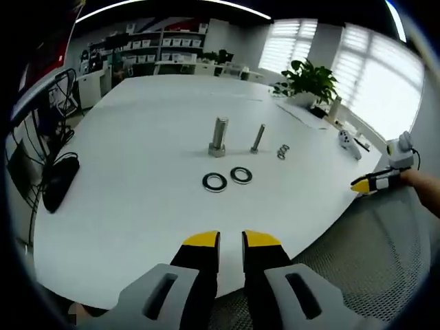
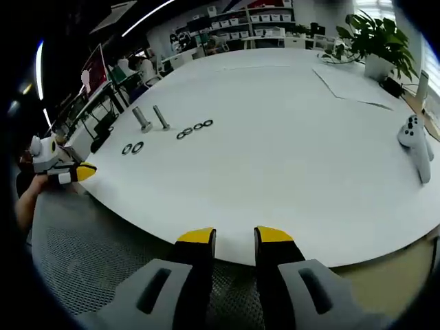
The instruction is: Place the washer onto the threaded stud by aligning its center hole with the stud, sliding it down to the base, and recovering from edge contact or off-axis alignment until the washer reaches the visible bottom stop.
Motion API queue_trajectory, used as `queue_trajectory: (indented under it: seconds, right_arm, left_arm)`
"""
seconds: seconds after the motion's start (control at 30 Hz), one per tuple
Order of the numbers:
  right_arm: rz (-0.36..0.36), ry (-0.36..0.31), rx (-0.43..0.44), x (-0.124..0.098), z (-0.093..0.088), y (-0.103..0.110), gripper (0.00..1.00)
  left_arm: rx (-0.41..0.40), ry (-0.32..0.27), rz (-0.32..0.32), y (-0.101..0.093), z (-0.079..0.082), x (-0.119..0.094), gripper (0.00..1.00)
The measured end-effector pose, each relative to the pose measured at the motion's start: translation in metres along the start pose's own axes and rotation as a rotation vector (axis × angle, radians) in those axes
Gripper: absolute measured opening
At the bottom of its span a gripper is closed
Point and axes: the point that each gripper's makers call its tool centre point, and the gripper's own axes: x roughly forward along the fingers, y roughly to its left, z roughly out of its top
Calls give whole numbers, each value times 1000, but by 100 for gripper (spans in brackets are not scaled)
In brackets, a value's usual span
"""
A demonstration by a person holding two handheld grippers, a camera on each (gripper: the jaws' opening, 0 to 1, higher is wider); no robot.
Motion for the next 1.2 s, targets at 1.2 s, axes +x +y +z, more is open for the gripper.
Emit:
queue_trajectory:
  seconds: [1.2]
  right_arm:
    - [-6, 2, -3, 1, 0, -1, 25]
  left_arm:
    - [-9, -7, -8, -2, 1, -1, 8]
